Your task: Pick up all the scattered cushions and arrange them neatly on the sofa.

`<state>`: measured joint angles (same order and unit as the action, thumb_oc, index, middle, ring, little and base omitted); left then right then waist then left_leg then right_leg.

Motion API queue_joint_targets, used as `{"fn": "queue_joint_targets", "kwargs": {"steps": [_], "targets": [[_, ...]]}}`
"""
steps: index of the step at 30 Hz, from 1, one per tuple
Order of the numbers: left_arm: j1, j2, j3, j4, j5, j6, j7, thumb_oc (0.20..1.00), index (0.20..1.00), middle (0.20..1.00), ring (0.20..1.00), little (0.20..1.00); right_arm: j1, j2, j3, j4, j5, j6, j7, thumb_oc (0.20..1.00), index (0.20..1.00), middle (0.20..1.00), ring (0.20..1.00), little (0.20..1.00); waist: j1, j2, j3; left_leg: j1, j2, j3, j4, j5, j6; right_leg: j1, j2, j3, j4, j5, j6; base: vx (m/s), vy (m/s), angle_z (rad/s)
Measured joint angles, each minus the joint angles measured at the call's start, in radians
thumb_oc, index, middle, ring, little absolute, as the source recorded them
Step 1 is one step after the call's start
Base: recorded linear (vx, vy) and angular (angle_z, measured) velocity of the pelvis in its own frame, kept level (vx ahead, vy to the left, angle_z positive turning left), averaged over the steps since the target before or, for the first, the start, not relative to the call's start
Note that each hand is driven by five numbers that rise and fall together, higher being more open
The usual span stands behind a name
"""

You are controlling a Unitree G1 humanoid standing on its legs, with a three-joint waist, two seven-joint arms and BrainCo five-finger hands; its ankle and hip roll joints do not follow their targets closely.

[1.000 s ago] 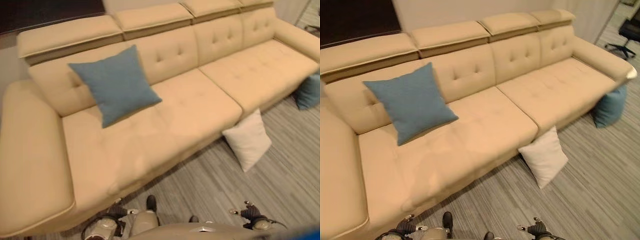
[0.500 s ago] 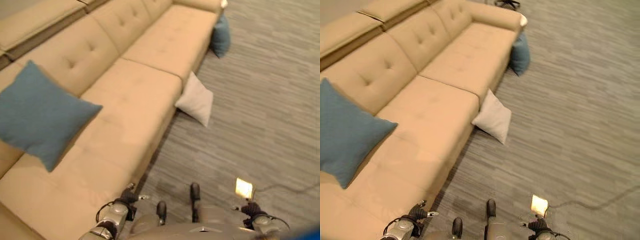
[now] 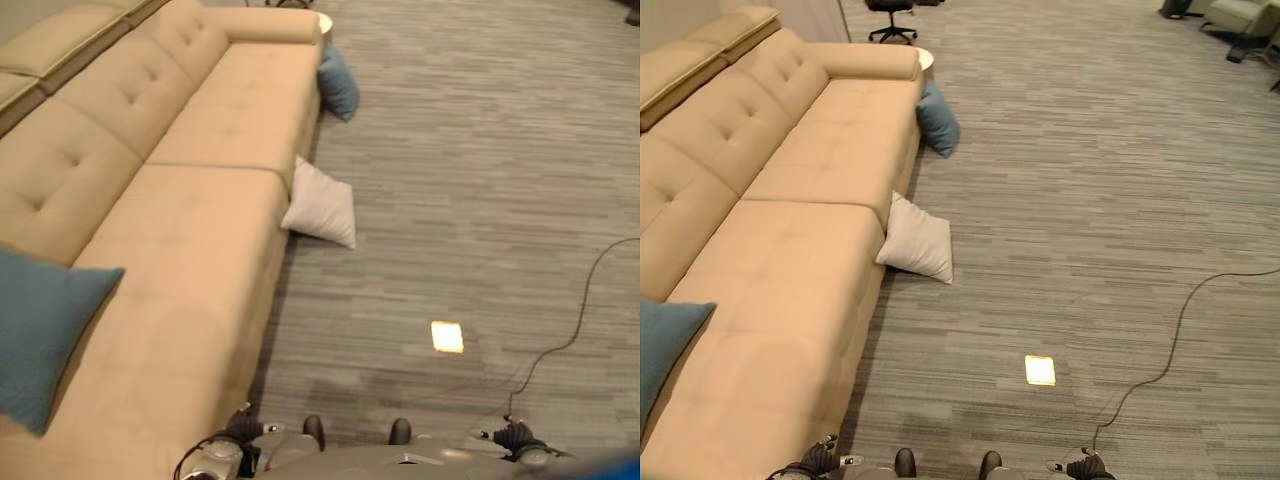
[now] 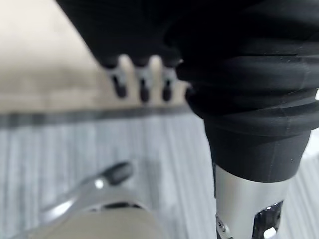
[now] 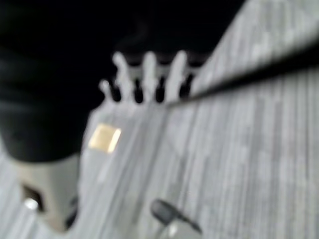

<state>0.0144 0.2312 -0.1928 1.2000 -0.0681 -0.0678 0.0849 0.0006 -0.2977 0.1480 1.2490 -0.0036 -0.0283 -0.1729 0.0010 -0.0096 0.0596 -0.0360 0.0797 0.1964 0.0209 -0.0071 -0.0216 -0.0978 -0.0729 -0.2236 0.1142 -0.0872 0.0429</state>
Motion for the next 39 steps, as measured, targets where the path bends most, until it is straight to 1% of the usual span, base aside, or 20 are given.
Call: {"fn": "queue_joint_targets", "kwargs": {"steps": [2, 8, 9, 12, 15, 18, 20, 22, 25, 28, 29, 30, 31, 33, 34, 35, 36, 37, 38, 39], "targets": [[0.002, 0.0, 0.0, 0.0, -0.001, 0.001, -0.001, 1.0, 1.0, 1.0, 1.0, 1.0, 0.003, -0.002, 0.0, 0.0, 0.001, 0.001, 0.0, 1.0, 1.0, 1.0, 1.0, 1.0, -0.016, 0.001, -0.003, 0.002, 0.005, -0.012, 0.001, 0.0, -0.001, 0.001, 0.007, 0.001, 0.006, -0.003, -0.007, 0.02, -0.034, -0.06], [0.001, 0.0, 0.001, 0.0, 0.0, 0.007, -0.003, 1.0, 1.0, 1.0, 1.0, 1.0, 0.003, -0.002, 0.0, -0.015, 0.001, 0.001, 0.005, 1.0, 1.0, 1.0, 1.0, 1.0, -0.021, 0.011, -0.014, 0.037, 0.001, -0.013, -0.008, 0.0, 0.0, 0.038, 0.014, 0.012, -0.016, -0.001, -0.009, 0.01, -0.009, -0.03], [0.018, 0.0, -0.001, 0.0, 0.001, 0.015, -0.013, 1.0, 1.0, 1.0, 1.0, 1.0, 0.004, -0.002, 0.001, -0.015, 0.001, 0.001, 0.012, 1.0, 1.0, 1.0, 1.0, 1.0, -0.028, 0.044, -0.042, 0.065, -0.011, -0.011, -0.042, -0.009, 0.008, 0.075, 0.01, 0.02, -0.08, 0.035, 0.001, 0.0, 0.0, 0.0], [0.016, 0.01, 0.038, 0.003, 0.0, 0.014, -0.013, 1.0, 1.0, 1.0, 1.0, 1.0, 0.004, -0.007, -0.001, -0.013, 0.053, 0.002, 0.024, 1.0, 1.0, 1.0, 1.0, 1.0, -0.021, 0.04, -0.023, 0.083, -0.012, -0.011, -0.048, -0.008, 0.007, 0.092, 0.012, 0.02, -0.088, 0.037, 0.002, 0.02, 0.004, -0.01], [0.021, 0.016, 0.038, 0.005, 0.0, 0.014, -0.013, 1.0, 1.0, 1.0, 1.0, 1.0, 0.007, -0.019, -0.002, -0.014, 0.059, 0.003, 0.024, 1.0, 1.0, 1.0, 1.0, 1.0, -0.02, 0.042, -0.02, 0.093, -0.011, -0.011, -0.055, -0.009, 0.007, 0.108, 0.013, 0.019, -0.106, 0.041, 0.006, 0.02, 0.001, 0.0], [0.017, 0.018, 0.038, 0.005, 0.0, 0.014, -0.013, 1.0, 1.0, 1.0, 1.0, 1.0, 0.006, -0.025, -0.02, -0.014, 0.059, 0.003, 0.024, 1.0, 1.0, 1.0, 1.0, 1.0, -0.021, 0.036, -0.018, 0.101, -0.014, -0.01, -0.058, -0.009, 0.007, 0.136, 0.017, 0.02, -0.148, 0.063, 0.005, 0.03, -0.019, -0.01], [0.014, 0.018, 0.038, 0.005, 0.0, 0.014, -0.013, 1.0, 1.0, 1.0, 1.0, 1.0, 0.003, -0.025, -0.02, -0.014, 0.059, 0.003, 0.024, 1.0, 1.0, 1.0, 1.0, 1.0, -0.026, 0.031, -0.02, 0.107, -0.012, -0.005, -0.069, -0.009, 0.006, 0.143, 0.023, 0.024, -0.169, 0.072, 0.005, 0.01, -0.032, -0.12], [0.015, 0.019, 0.039, 0.004, -0.001, 0.014, -0.013, 1.0, 1.0, 1.0, 1.0, 1.0, 0.002, -0.026, -0.018, -0.014, 0.058, 0.005, 0.024, 1.0, 1.0, 1.0, 1.0, 1.0, -0.026, 0.025, -0.018, 0.117, -0.011, 0.013, -0.073, -0.009, 0.006, 0.147, 0.026, 0.044, -0.183, 0.083, 0.001, 0.0, -0.05, -0.24], [0.021, 0.029, 0.049, 0.004, -0.001, 0.014, -0.014, 1.0, 1.0, 1.0, 1.0, 1.0, 0.007, -0.026, -0.018, -0.015, 0.057, 0.013, 0.024, 1.0, 1.0, 1.0, 1.0, 1.0, -0.046, 0.012, -0.016, 0.124, -0.009, 0.014, -0.078, -0.009, 0.006, 0.159, 0.03, 0.048, -0.201, 0.089, 0.005, 0.0, -0.07, -0.06], [0.012, 0.03, 0.046, 0.005, -0.001, 0.015, -0.014, 1.0, 1.0, 1.0, 1.0, 1.0, 0.007, -0.029, -0.018, -0.015, 0.057, 0.019, 0.024, 1.0, 1.0, 1.0, 1.0, 1.0, -0.063, 0.019, -0.008, 0.119, -0.009, 0.015, -0.075, -0.009, 0.006, 0.144, 0.028, 0.05, -0.177, 0.084, 0.002, -0.06, -0.078, -0.02], [0.005, 0.03, 0.046, 0.005, -0.001, 0.015, -0.014, 1.0, 1.0, 1.0, 1.0, 1.0, -0.001, -0.029, -0.018, -0.017, 0.057, 0.02, 0.024, 1.0, 1.0, 1.0, 1.0, 1.0, -0.066, 0.024, -0.002, 0.113, -0.009, 0.015, -0.068, -0.009, 0.006, 0.128, 0.026, 0.052, -0.153, 0.077, 0.001, 0.0, -0.111, 0.01], [-0.018, 0.031, 0.042, 0.004, -0.001, 0.015, -0.013, 1.0, 1.0, 1.0, 1.0, 1.0, -0.006, -0.03, -0.018, -0.026, 0.057, 0.02, 0.024, 1.0, 1.0, 1.0, 1.0, 1.0, -0.071, 0.034, 0.008, 0.082, -0.002, 0.014, -0.049, -0.01, 0.007, 0.086, 0.02, 0.052, -0.103, 0.055, 0.002, 0.01, -0.085, 0.01], [-0.025, 0.031, 0.039, 0.004, -0.001, 0.015, -0.014, 1.0, 1.0, 1.0, 1.0, 1.0, -0.007, -0.03, -0.018, -0.033, 0.057, 0.02, 0.024, 1.0, 1.0, 1.0, 1.0, 1.0, -0.07, 0.037, 0.018, 0.071, 0.0, 0.014, -0.039, -0.01, 0.005, 0.078, 0.019, 0.052, -0.086, 0.05, -0.001, 0.01, -0.111, 0.06], [-0.046, 0.034, 0.037, 0.003, -0.002, 0.013, -0.014, 1.0, 1.0, 1.0, 1.0, 1.0, -0.015, -0.026, -0.017, -0.032, 0.058, 0.02, 0.029, 1.0, 1.0, 1.0, 1.0, 1.0, -0.068, 0.038, 0.034, 0.05, 0.008, 0.012, 0.007, -0.015, -0.003, 0.069, 0.02, 0.05, -0.065, 0.042, -0.011, 0.0, -0.14, 0.04], [-0.049, 0.036, 0.037, 0.002, -0.002, 0.012, -0.014, 1.0, 1.0, 1.0, 1.0, 1.0, -0.018, -0.025, -0.017, -0.031, 0.058, 0.02, 0.031, 1.0, 1.0, 1.0, 1.0, 1.0, -0.067, 0.036, 0.046, 0.045, 0.013, 0.011, 0.034, -0.018, -0.014, 0.064, 0.021, 0.048, -0.048, 0.03, -0.015, 0.01, -0.135, 0.06], [-0.055, 0.041, 0.037, 0.005, -0.002, 0.012, -0.014, 1.0, 1.0, 1.0, 1.0, 1.0, -0.032, -0.021, -0.015, -0.028, 0.059, 0.02, 0.033, 1.0, 1.0, 1.0, 1.0, 1.0, -0.067, 0.022, 0.06, 0.01, 0.017, 0.005, 0.108, -0.025, -0.041, 0.047, 0.015, 0.051, -0.007, 0.007, -0.03, 0.02, -0.072, 0.1], [-0.069, 0.052, 0.036, 0.009, -0.002, 0.012, -0.014, 1.0, 1.0, 1.0, 1.0, 1.0, -0.046, -0.014, -0.008, -0.015, 0.059, 0.02, 0.034, 1.0, 1.0, 1.0, 1.0, 1.0, -0.064, -0.02, 0.077, -0.036, 0.005, -0.006, 0.192, 0.013, -0.104, 0.032, -0.004, 0.058, 0.021, -0.016, -0.043, 0.04, -0.09, 0.19], [-0.083, 0.056, 0.036, 0.012, -0.003, 0.013, -0.014, 1.0, 1.0, 1.0, 1.0, 1.0, -0.048, -0.014, -0.004, -0.013, 0.059, 0.02, 0.033, 1.0, 1.0, 1.0, 1.0, 1.0, -0.065, -0.05, 0.084, -0.077, -0.001, -0.034, 0.249, 0.049, -0.138, 0.03, -0.019, 0.066, 0.022, -0.02, -0.047, 0.05, -0.062, 0.12], [-0.08, 0.055, 0.034, 0.013, -0.009, 0.012, -0.015, 1.0, 1.0, 1.0, 1.0, 1.0, -0.044, -0.018, -0.002, -0.012, 0.059, 0.02, 0.032, 1.0, 1.0, 1.0, 1.0, 1.0, -0.061, -0.067, 0.087, -0.097, -0.004, -0.042, 0.291, 0.064, -0.135, 0.032, -0.024, 0.064, 0.012, -0.01, -0.062, 0.07, -0.029, 0.07], [-0.07, 0.05, 0.033, 0.015, -0.019, 0.013, -0.015, 1.0, 1.0, 1.0, 1.0, 1.0, -0.051, -0.023, 0.002, -0.012, 0.059, 0.02, 0.031, 1.0, 1.0, 1.0, 1.0, 1.0, -0.053, -0.071, 0.087, -0.126, 0.0, -0.047, 0.339, 0.063, -0.13, 0.041, -0.019, 0.062, 0.003, -0.006, -0.073, 0.11, -0.002, 0.03]]}}
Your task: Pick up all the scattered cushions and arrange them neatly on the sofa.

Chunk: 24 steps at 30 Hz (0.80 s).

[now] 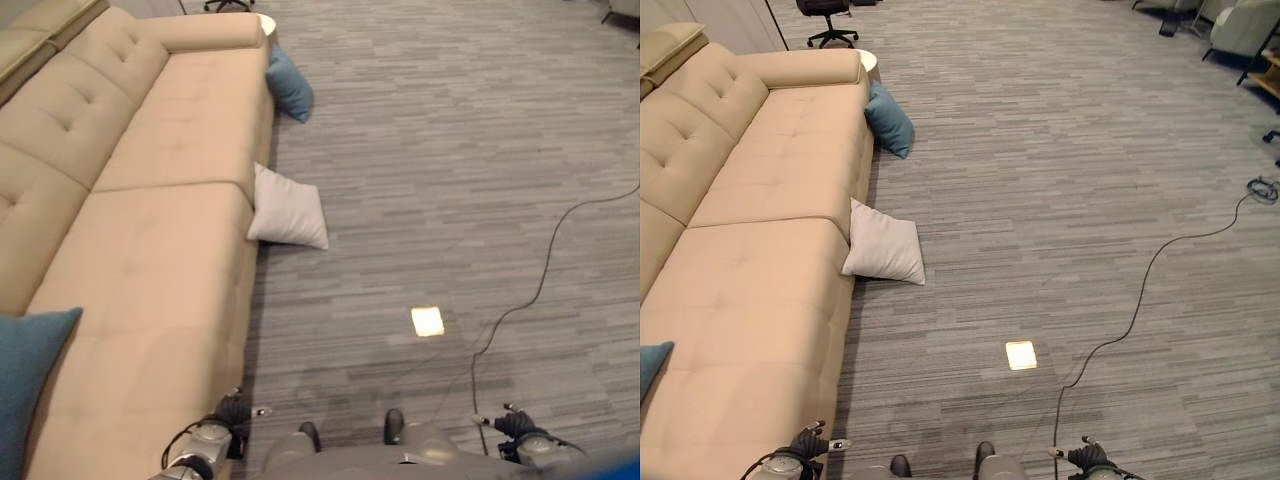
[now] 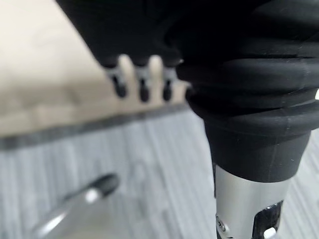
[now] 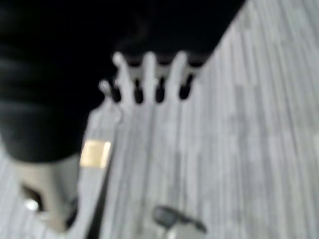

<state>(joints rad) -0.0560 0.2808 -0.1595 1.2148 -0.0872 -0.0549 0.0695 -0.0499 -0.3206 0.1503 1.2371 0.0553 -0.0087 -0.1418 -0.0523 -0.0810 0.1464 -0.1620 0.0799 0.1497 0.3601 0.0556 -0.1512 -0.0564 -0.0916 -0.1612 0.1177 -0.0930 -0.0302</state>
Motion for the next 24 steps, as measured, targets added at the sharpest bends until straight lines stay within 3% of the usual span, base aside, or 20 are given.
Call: {"fn": "queue_joint_targets", "kwargs": {"steps": [1, 2, 5, 9, 10, 11, 13, 15, 16, 20, 24], "targets": [[-0.001, -0.004, 0.0, 0.005, -0.004, 0.0, 0.0, 1.0, 1.0, 1.0, 1.0, 1.0, 0.001, -0.004, 0.001, 0.001, 0.0, 0.001, -0.001, 1.0, 1.0, 1.0, 1.0, 1.0, -0.002, -0.001, -0.001, -0.025, 0.001, -0.004, 0.038, 0.001, 0.002, 0.001, 0.004, 0.0, -0.005, 0.005, -0.017, 0.2, 0.048, 0.09], [-0.001, -0.011, 0.0, 0.007, -0.01, 0.0, 0.0, 1.0, 1.0, 1.0, 1.0, 1.0, 0.002, -0.004, 0.002, 0.008, 0.0, 0.001, -0.001, 1.0, 1.0, 1.0, 1.0, 1.0, 0.002, -0.006, -0.004, -0.048, -0.003, -0.003, 0.031, -0.021, 0.031, 0.003, 0.005, 0.0, -0.016, 0.006, -0.022, 0.16, 0.048, 0.1], [-0.003, -0.02, 0.0, 0.019, -0.01, 0.0, 0.0, 1.0, 1.0, 1.0, 1.0, 1.0, 0.005, -0.002, 0.005, 0.007, 0.0, 0.001, -0.001, 1.0, 1.0, 1.0, 1.0, 1.0, 0.009, -0.003, -0.013, -0.039, -0.031, 0.005, -0.141, -0.023, 0.051, 0.014, 0.012, 0.0, -0.054, 0.012, -0.032, 0.12, 0.081, 0.01], [0.045, -0.028, -0.008, 0.025, -0.011, 0.001, 0.001, 1.0, 1.0, 1.0, 1.0, 1.0, 0.005, -0.004, 0.017, 0.004, 0.0, 0.0, -0.001, 1.0, 1.0, 1.0, 1.0, 1.0, 0.04, 0.043, -0.033, 0.019, -0.043, -0.047, -0.306, -0.016, 0.063, 0.028, 0.06, 0.062, -0.074, 0.029, -0.022, 0.17, 0.14, -0.52], [0.055, -0.034, -0.006, 0.028, -0.011, 0.003, 0.001, 1.0, 1.0, 1.0, 1.0, 1.0, 0.007, -0.004, 0.019, 0.0, -0.001, 0.0, 0.0, 1.0, 1.0, 1.0, 1.0, 1.0, 0.037, 0.067, -0.048, 0.049, -0.045, -0.049, -0.308, -0.015, 0.086, 0.044, 0.071, 0.071, -0.079, 0.026, -0.012, 0.1, 0.117, -0.77], [0.064, -0.033, -0.007, 0.028, -0.011, 0.002, 0.001, 1.0, 1.0, 1.0, 1.0, 1.0, 0.01, -0.001, 0.02, 0.0, -0.001, 0.001, -0.001, 1.0, 1.0, 1.0, 1.0, 1.0, 0.035, 0.087, -0.06, 0.084, -0.047, -0.046, -0.339, -0.007, 0.159, 0.046, 0.078, 0.076, -0.068, 0.016, 0.007, 0.16, 0.207, -0.54], [0.054, -0.015, -0.004, 0.022, -0.011, -0.006, 0.001, 1.0, 1.0, 1.0, 1.0, 1.0, 0.009, 0.023, 0.025, 0.003, -0.002, 0.002, 0.002, 1.0, 1.0, 1.0, 1.0, 1.0, 0.039, 0.064, -0.067, 0.117, -0.076, -0.016, -0.365, -0.026, 0.182, 0.025, 0.049, 0.102, -0.008, -0.007, 0.033, 0.09, 0.122, -0.39], [0.049, -0.01, -0.003, 0.025, -0.011, -0.003, 0.002, 1.0, 1.0, 1.0, 1.0, 1.0, 0.014, 0.034, 0.032, -0.008, -0.003, 0.0, 0.002, 1.0, 1.0, 1.0, 1.0, 1.0, 0.028, 0.061, -0.068, 0.149, -0.092, 0.009, -0.386, -0.02, 0.194, -0.011, 0.022, 0.103, 0.103, -0.053, 0.066, 0.04, 0.095, -0.23], [0.04, -0.006, -0.003, 0.024, -0.011, -0.004, 0.002, 1.0, 1.0, 1.0, 1.0, 1.0, 0.013, 0.036, 0.045, -0.002, -0.003, 0.002, 0.003, 1.0, 1.0, 1.0, 1.0, 1.0, 0.027, 0.06, -0.068, 0.149, -0.104, 0.005, -0.378, -0.034, 0.2, -0.019, 0.014, 0.104, 0.125, -0.036, 0.077, 0.05, 0.14, -0.16], [0.012, 0.008, 0.006, 0.022, -0.012, -0.009, 0.002, 1.0, 1.0, 1.0, 1.0, 1.0, -0.049, 0.038, 0.066, -0.012, -0.01, 0.001, 0.003, 1.0, 1.0, 1.0, 1.0, 1.0, 0.029, 0.074, -0.019, 0.194, -0.124, 0.032, -0.393, -0.057, 0.233, -0.186, -0.021, 0.123, 0.473, -0.051, 0.127, 0.08, 0.042, -0.16], [0.034, 0.007, 0.018, 0.026, -0.012, -0.004, 0.003, 1.0, 1.0, 1.0, 1.0, 1.0, -0.064, 0.037, 0.067, -0.029, -0.012, 0.001, 0.003, 1.0, 1.0, 1.0, 1.0, 1.0, 0.03, 0.064, -0.011, 0.216, -0.135, 0.03, -0.431, -0.068, 0.228, -0.209, -0.018, 0.116, 0.335, -0.051, 0.121, 0.14, -0.073, -0.06]]}}
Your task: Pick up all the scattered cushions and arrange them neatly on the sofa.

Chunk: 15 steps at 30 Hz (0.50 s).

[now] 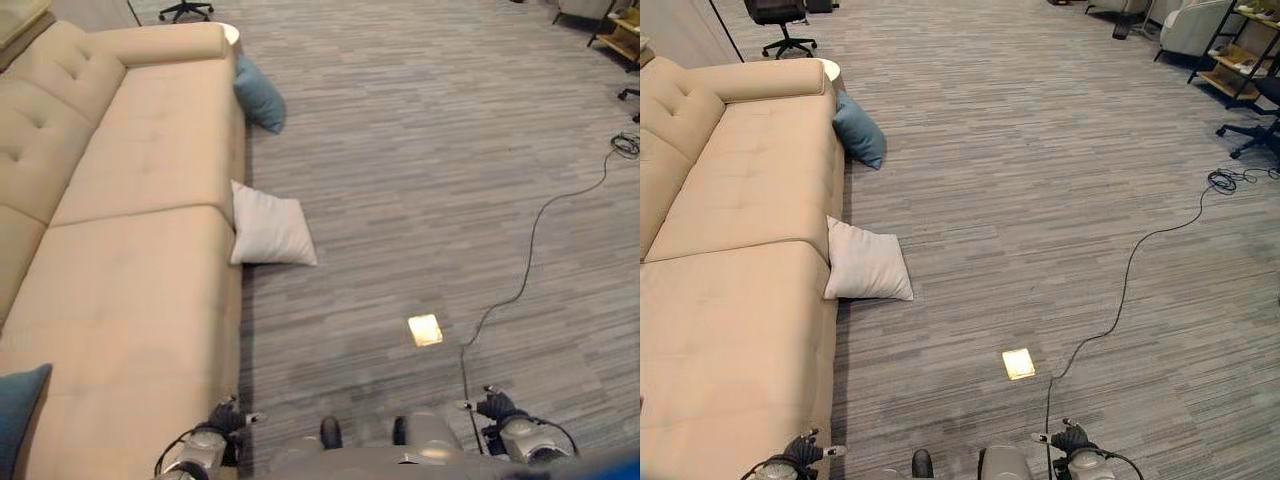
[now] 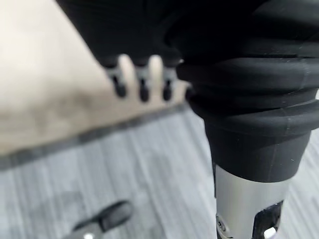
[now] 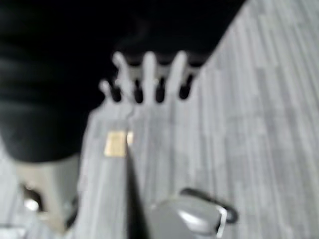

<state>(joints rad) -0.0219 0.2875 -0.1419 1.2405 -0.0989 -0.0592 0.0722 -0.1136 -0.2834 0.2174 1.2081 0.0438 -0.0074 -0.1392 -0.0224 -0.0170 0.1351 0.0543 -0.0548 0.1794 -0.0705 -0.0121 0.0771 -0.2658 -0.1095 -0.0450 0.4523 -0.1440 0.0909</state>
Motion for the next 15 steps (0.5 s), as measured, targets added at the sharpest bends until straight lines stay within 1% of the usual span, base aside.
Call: {"fn": "queue_joint_targets", "kwargs": {"steps": [1, 2, 3, 4, 5, 6, 7, 8, 10, 11, 12, 13, 15], "targets": [[0.003, -0.003, 0.003, 0.001, -0.001, 0.001, 0.0, 1.0, 1.0, 1.0, 1.0, 1.0, -0.003, 0.0, 0.0, -0.001, 0.0, 0.001, 0.0, 1.0, 1.0, 1.0, 1.0, 1.0, 0.002, -0.003, 0.001, -0.001, 0.001, 0.0, 0.0, 0.007, -0.002, -0.002, 0.003, 0.0, -0.077, 0.011, 0.001, 0.18, -0.137, 0.01], [0.004, -0.004, 0.003, 0.001, -0.001, 0.001, 0.0, 1.0, 1.0, 1.0, 1.0, 1.0, -0.004, 0.0, 0.0, -0.004, 0.0, 0.001, 0.0, 1.0, 1.0, 1.0, 1.0, 1.0, 0.003, -0.006, 0.002, 0.0, 0.001, 0.0, -0.001, 0.006, -0.004, -0.009, 0.003, 0.0, -0.101, 0.019, 0.001, 0.25, -0.206, 0.14], [0.008, -0.009, 0.011, 0.003, -0.001, 0.003, 0.0, 1.0, 1.0, 1.0, 1.0, 1.0, -0.006, 0.0, 0.0, -0.005, -0.004, 0.001, 0.0, 1.0, 1.0, 1.0, 1.0, 1.0, 0.001, -0.012, 0.002, 0.003, 0.005, -0.009, 0.006, -0.007, -0.024, 0.005, 0.004, -0.001, -0.225, 0.088, -0.001, 0.21, -0.195, 0.27], [0.014, -0.01, 0.018, 0.002, -0.001, 0.003, 0.0, 1.0, 1.0, 1.0, 1.0, 1.0, -0.003, 0.0, 0.0, -0.002, -0.007, 0.001, 0.0, 1.0, 1.0, 1.0, 1.0, 1.0, -0.007, -0.013, 0.002, 0.01, 0.009, -0.023, 0.008, -0.012, -0.031, 0.024, 0.005, -0.008, -0.252, 0.131, 0.001, 0.17, -0.148, 0.47], [0.017, -0.012, 0.018, 0.001, -0.002, 0.002, 0.0, 1.0, 1.0, 1.0, 1.0, 1.0, 0.003, -0.001, 0.0, -0.001, -0.008, 0.002, 0.0, 1.0, 1.0, 1.0, 1.0, 1.0, -0.013, -0.011, 0.001, 0.028, 0.021, -0.04, 0.01, -0.017, -0.043, 0.067, 0.017, -0.028, -0.295, 0.174, -0.033, 0.1, -0.085, 0.38], [0.023, -0.016, 0.018, -0.001, -0.002, 0.001, 0.0, 1.0, 1.0, 1.0, 1.0, 1.0, 0.006, -0.003, 0.0, -0.001, -0.008, 0.002, 0.0, 1.0, 1.0, 1.0, 1.0, 1.0, -0.014, 0.0, -0.007, 0.038, 0.041, -0.048, 0.012, -0.024, -0.055, 0.1, 0.039, -0.04, -0.337, 0.18, -0.043, 0.15, -0.125, 0.26], [0.023, -0.018, 0.018, -0.001, -0.01, -0.001, 0.0, 1.0, 1.0, 1.0, 1.0, 1.0, 0.007, -0.006, -0.002, -0.004, -0.009, 0.001, -0.001, 1.0, 1.0, 1.0, 1.0, 1.0, -0.013, 0.002, -0.012, 0.037, 0.062, -0.058, 0.031, -0.027, -0.06, 0.137, 0.058, -0.053, -0.386, 0.191, -0.067, 0.19, -0.156, 0.12], [0.021, -0.019, 0.018, -0.001, -0.01, -0.001, 0.0, 1.0, 1.0, 1.0, 1.0, 1.0, 0.002, -0.008, -0.003, -0.007, -0.008, 0.0, -0.001, 1.0, 1.0, 1.0, 1.0, 1.0, -0.014, 0.005, -0.014, 0.034, 0.07, -0.064, 0.042, -0.03, -0.064, 0.155, 0.065, -0.059, -0.409, 0.195, -0.07, 0.14, -0.111, 0.16], [0.016, -0.024, 0.018, -0.001, -0.01, -0.001, -0.001, 1.0, 1.0, 1.0, 1.0, 1.0, 0.005, -0.015, -0.009, -0.012, -0.008, 0.0, -0.002, 1.0, 1.0, 1.0, 1.0, 1.0, -0.016, 0.006, -0.017, 0.035, 0.081, -0.085, 0.06, -0.03, -0.065, 0.2, 0.077, -0.079, -0.466, 0.211, -0.088, 0.12, -0.081, 0.2], [0.016, -0.024, 0.018, -0.001, -0.01, -0.001, -0.001, 1.0, 1.0, 1.0, 1.0, 1.0, 0.005, -0.015, -0.009, -0.012, -0.008, 0.0, -0.002, 1.0, 1.0, 1.0, 1.0, 1.0, -0.016, 0.006, -0.017, 0.035, 0.081, -0.085, 0.06, -0.03, -0.065, 0.2, 0.077, -0.079, -0.466, 0.211, -0.088, 0.12, -0.074, 0.1], [0.011, -0.035, 0.017, -0.002, -0.01, 0.0, -0.001, 1.0, 1.0, 1.0, 1.0, 1.0, 0.007, -0.029, -0.008, -0.013, -0.008, 0.0, -0.002, 1.0, 1.0, 1.0, 1.0, 1.0, -0.014, 0.011, -0.024, 0.033, 0.088, -0.088, 0.082, -0.03, -0.066, 0.223, 0.084, -0.083, -0.489, 0.218, -0.102, 0.06, -0.038, 0.11], [0.012, -0.042, 0.017, -0.001, -0.01, 0.0, -0.001, 1.0, 1.0, 1.0, 1.0, 1.0, 0.008, -0.042, -0.008, -0.013, -0.008, 0.0, -0.003, 1.0, 1.0, 1.0, 1.0, 1.0, -0.017, 0.019, -0.031, 0.035, 0.091, -0.102, 0.082, -0.031, -0.067, 0.243, 0.089, -0.093, -0.51, 0.219, -0.105, 0.05, -0.04, 0.14], [0.006, -0.043, 0.016, -0.002, -0.01, 0.0, -0.001, 1.0, 1.0, 1.0, 1.0, 1.0, 0.013, -0.057, -0.009, -0.012, -0.007, 0.0, -0.003, 1.0, 1.0, 1.0, 1.0, 1.0, -0.019, 0.03, -0.045, 0.034, 0.097, -0.109, 0.081, -0.029, -0.07, 0.251, 0.093, -0.105, -0.52, 0.218, -0.106, 0.07, -0.055, 0.16]]}}
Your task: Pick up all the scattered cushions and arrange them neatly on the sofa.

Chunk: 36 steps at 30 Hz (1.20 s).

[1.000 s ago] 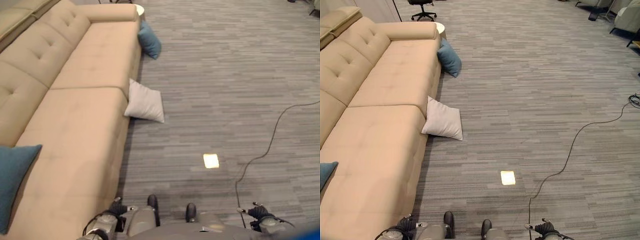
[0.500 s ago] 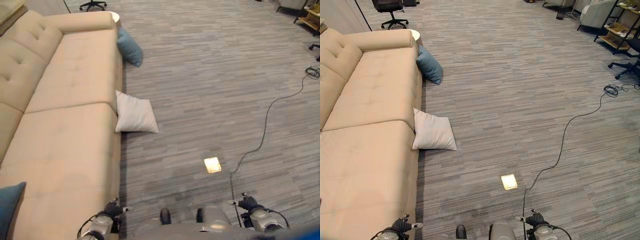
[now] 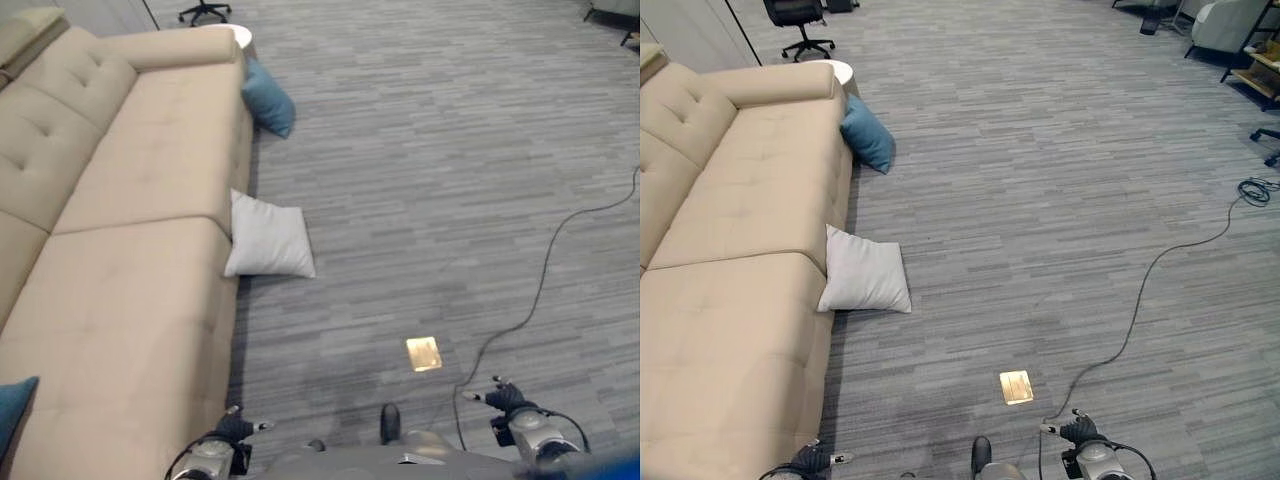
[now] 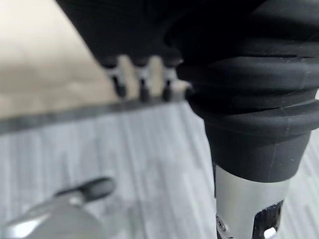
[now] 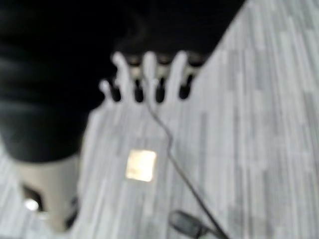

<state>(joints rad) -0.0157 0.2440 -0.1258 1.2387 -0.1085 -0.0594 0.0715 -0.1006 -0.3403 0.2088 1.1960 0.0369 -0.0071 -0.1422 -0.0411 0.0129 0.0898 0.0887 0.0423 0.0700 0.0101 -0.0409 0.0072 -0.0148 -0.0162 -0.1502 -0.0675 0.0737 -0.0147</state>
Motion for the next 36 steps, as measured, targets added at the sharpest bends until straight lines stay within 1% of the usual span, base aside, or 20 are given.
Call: {"fn": "queue_joint_targets", "kwargs": {"steps": [8, 13, 15, 16, 18, 19, 20, 21, 22, 23, 24, 25, 26, 27, 28, 30, 33, 34, 35, 36], "targets": [[-0.041, -0.003, -0.044, -0.006, 0.0, 0.003, 0.0, 1.0, 1.0, 1.0, 1.0, 1.0, 0.026, -0.003, -0.02, 0.001, 0.015, -0.001, 0.0, 1.0, 1.0, 1.0, 1.0, 1.0, -0.001, 0.008, -0.012, 0.005, 0.019, -0.045, -0.03, -0.007, -0.032, 0.025, 0.016, -0.052, -0.023, -0.005, 0.001, 0.06, -0.046, 0.21], [-0.036, -0.006, -0.072, 0.0, 0.001, 0.006, 0.0, 1.0, 1.0, 1.0, 1.0, 1.0, 0.063, -0.004, -0.051, 0.001, 0.053, -0.004, -0.008, 1.0, 1.0, 1.0, 1.0, 1.0, 0.007, 0.026, -0.005, -0.015, 0.029, -0.082, -0.012, -0.03, -0.059, 0.016, 0.024, -0.075, 0.002, -0.013, -0.003, 0.0, -0.06, 0.22], [-0.04, -0.005, -0.073, 0.001, 0.001, 0.006, -0.001, 1.0, 1.0, 1.0, 1.0, 1.0, 0.065, -0.003, -0.05, 0.002, 0.057, -0.01, -0.009, 1.0, 1.0, 1.0, 1.0, 1.0, 0.0, 0.025, 0.005, -0.066, 0.026, -0.103, 0.054, -0.06, -0.077, -0.015, 0.015, -0.07, 0.052, -0.045, -0.014, -0.04, -0.098, 0.33], [-0.045, -0.001, -0.07, 0.001, 0.0, 0.005, 0.0, 1.0, 1.0, 1.0, 1.0, 1.0, 0.054, 0.006, -0.052, 0.002, 0.059, -0.011, -0.016, 1.0, 1.0, 1.0, 1.0, 1.0, 0.013, 0.018, 0.029, -0.137, 0.016, -0.108, 0.176, -0.051, -0.098, -0.067, 0.015, -0.066, 0.137, -0.081, -0.032, -0.02, -0.1, 0.41], [-0.085, 0.006, -0.07, 0.001, 0.0, 0.005, 0.0, 1.0, 1.0, 1.0, 1.0, 1.0, 0.049, 0.024, -0.06, 0.002, 0.062, -0.011, -0.018, 1.0, 1.0, 1.0, 1.0, 1.0, 0.022, -0.032, 0.068, -0.25, -0.021, -0.104, 0.368, -0.002, -0.157, -0.085, -0.033, -0.069, 0.168, -0.099, -0.053, 0.04, -0.078, 0.38], [-0.079, -0.004, -0.074, 0.002, 0.0, 0.005, -0.001, 1.0, 1.0, 1.0, 1.0, 1.0, 0.058, 0.024, -0.061, 0.003, 0.074, -0.014, -0.021, 1.0, 1.0, 1.0, 1.0, 1.0, 0.04, -0.054, 0.076, -0.295, -0.033, -0.093, 0.444, 0.066, -0.143, -0.068, -0.05, -0.074, 0.147, -0.098, -0.058, 0.12, -0.053, 0.23], [-0.078, -0.007, -0.081, 0.005, 0.0, 0.005, -0.001, 1.0, 1.0, 1.0, 1.0, 1.0, 0.049, 0.021, -0.062, 0.004, 0.08, -0.019, -0.023, 1.0, 1.0, 1.0, 1.0, 1.0, 0.046, -0.055, 0.079, -0.32, -0.036, -0.08, 0.471, 0.097, -0.136, -0.061, -0.051, -0.074, 0.13, -0.099, -0.058, 0.1, -0.011, 0.24], [-0.082, -0.01, -0.081, 0.005, -0.001, 0.005, 0.0, 1.0, 1.0, 1.0, 1.0, 1.0, 0.047, 0.02, -0.061, 0.013, 0.081, -0.022, -0.027, 1.0, 1.0, 1.0, 1.0, 1.0, 0.043, -0.063, 0.083, -0.344, -0.047, -0.067, 0.484, 0.12, -0.129, -0.054, -0.048, -0.075, 0.082, -0.107, -0.038, 0.12, 0.011, 0.11], [-0.079, -0.034, -0.083, 0.004, 0.0, 0.004, 0.0, 1.0, 1.0, 1.0, 1.0, 1.0, 0.03, 0.007, -0.061, 0.054, 0.091, -0.021, -0.031, 1.0, 1.0, 1.0, 1.0, 1.0, 0.07, -0.013, 0.071, -0.351, 0.002, -0.052, 0.369, 0.151, -0.106, -0.057, 0.006, -0.065, 0.125, -0.137, -0.031, 0.15, 0.021, 0.09], [-0.079, -0.03, -0.085, 0.0, 0.001, 0.003, -0.001, 1.0, 1.0, 1.0, 1.0, 1.0, 0.021, 0.006, -0.064, 0.056, 0.095, -0.019, -0.034, 1.0, 1.0, 1.0, 1.0, 1.0, 0.072, 0.001, 0.072, -0.353, 0.011, -0.055, 0.359, 0.14, -0.114, -0.074, 0.002, -0.064, 0.257, -0.164, -0.039, 0.23, 0.048, 0.14], [-0.086, -0.015, -0.086, 0.0, 0.001, 0.004, 0.0, 1.0, 1.0, 1.0, 1.0, 1.0, 0.025, 0.017, -0.062, 0.056, 0.096, -0.018, -0.036, 1.0, 1.0, 1.0, 1.0, 1.0, 0.061, -0.035, 0.073, -0.345, -0.014, -0.041, 0.356, 0.1, -0.12, -0.061, -0.019, -0.04, 0.26, -0.236, -0.081, 0.3, 0.106, 0.56], [-0.081, -0.019, -0.108, -0.001, 0.002, 0.004, -0.001, 1.0, 1.0, 1.0, 1.0, 1.0, 0.025, 0.029, -0.062, 0.056, 0.096, -0.017, -0.039, 1.0, 1.0, 1.0, 1.0, 1.0, 0.057, -0.024, 0.064, -0.313, -0.021, -0.018, 0.246, 0.075, -0.104, -0.045, -0.006, -0.03, 0.23, -0.232, -0.075, 0.23, 0.092, 0.65], [-0.082, -0.024, -0.112, -0.002, 0.002, 0.004, -0.001, 1.0, 1.0, 1.0, 1.0, 1.0, 0.02, 0.027, -0.061, 0.059, 0.095, -0.018, -0.04, 1.0, 1.0, 1.0, 1.0, 1.0, 0.062, -0.039, 0.067, -0.312, -0.048, 0.002, 0.167, 0.075, -0.103, -0.043, -0.013, -0.016, 0.196, -0.188, -0.067, 0.31, 0.122, 0.5], [-0.083, -0.028, -0.111, -0.002, 0.002, 0.004, 0.0, 1.0, 1.0, 1.0, 1.0, 1.0, 0.016, 0.023, -0.061, 0.059, 0.095, -0.018, -0.041, 1.0, 1.0, 1.0, 1.0, 1.0, 0.063, -0.043, 0.073, -0.312, -0.057, 0.005, 0.124, 0.079, -0.098, -0.04, -0.013, -0.015, 0.175, -0.174, -0.067, 0.35, 0.127, -0.35], [-0.066, -0.029, -0.098, -0.003, 0.0, 0.007, 0.0, 1.0, 1.0, 1.0, 1.0, 1.0, 0.004, 0.016, -0.079, 0.058, 0.094, -0.014, -0.041, 1.0, 1.0, 1.0, 1.0, 1.0, 0.109, -0.019, 0.073, -0.294, -0.059, -0.012, 0.011, 0.103, -0.065, 0.002, 0.014, 0.036, 0.086, -0.13, -0.052, 0.35, 0.127, -0.64], [-0.038, -0.032, -0.097, -0.005, 0.0, 0.005, 0.0, 1.0, 1.0, 1.0, 1.0, 1.0, 0.017, 0.016, -0.078, 0.059, 0.077, -0.011, -0.04, 1.0, 1.0, 1.0, 1.0, 1.0, 0.11, -0.016, 0.07, -0.241, -0.067, -0.044, 0.01, 0.11, -0.056, 0.072, 0.017, 0.056, 0.032, -0.131, -0.057, 0.27, 0.117, -0.68], [-0.027, -0.037, -0.099, -0.003, 0.001, 0.005, 0.0, 1.0, 1.0, 1.0, 1.0, 1.0, 0.036, 0.004, -0.077, 0.062, 0.058, -0.005, -0.039, 1.0, 1.0, 1.0, 1.0, 1.0, 0.113, 0.021, 0.029, -0.205, -0.058, -0.047, 0.029, 0.111, -0.054, 0.09, 0.018, 0.078, 0.044, -0.165, -0.044, 0.2, 0.115, -0.44], [-0.027, -0.039, -0.099, -0.004, 0.001, 0.005, 0.0, 1.0, 1.0, 1.0, 1.0, 1.0, 0.052, -0.001, -0.07, 0.061, 0.051, 0.002, -0.037, 1.0, 1.0, 1.0, 1.0, 1.0, 0.108, 0.041, 0.011, -0.174, -0.062, -0.039, 0.006, 0.096, 0.01, 0.084, 0.009, 0.087, 0.083, -0.189, -0.017, 0.17, 0.131, -0.58], [-0.031, -0.034, -0.098, -0.013, 0.001, 0.005, 0.0, 1.0, 1.0, 1.0, 1.0, 1.0, 0.056, 0.002, -0.069, 0.062, 0.043, 0.001, -0.034, 1.0, 1.0, 1.0, 1.0, 1.0, 0.113, 0.039, 0.009, -0.154, -0.072, -0.012, -0.02, 0.091, 0.039, 0.048, -0.009, 0.091, 0.158, -0.212, 0.01, 0.14, 0.133, -0.54], [-0.027, -0.029, -0.097, -0.022, 0.001, 0.005, 0.0, 1.0, 1.0, 1.0, 1.0, 1.0, 0.06, 0.006, -0.069, 0.061, 0.036, 0.001, -0.032, 1.0, 1.0, 1.0, 1.0, 1.0, 0.111, 0.037, 0.007, -0.14, -0.077, 0.005, -0.036, 0.099, 0.054, 0.022, -0.023, 0.079, 0.229, -0.241, 0.028, 0.07, 0.089, -0.45]]}}
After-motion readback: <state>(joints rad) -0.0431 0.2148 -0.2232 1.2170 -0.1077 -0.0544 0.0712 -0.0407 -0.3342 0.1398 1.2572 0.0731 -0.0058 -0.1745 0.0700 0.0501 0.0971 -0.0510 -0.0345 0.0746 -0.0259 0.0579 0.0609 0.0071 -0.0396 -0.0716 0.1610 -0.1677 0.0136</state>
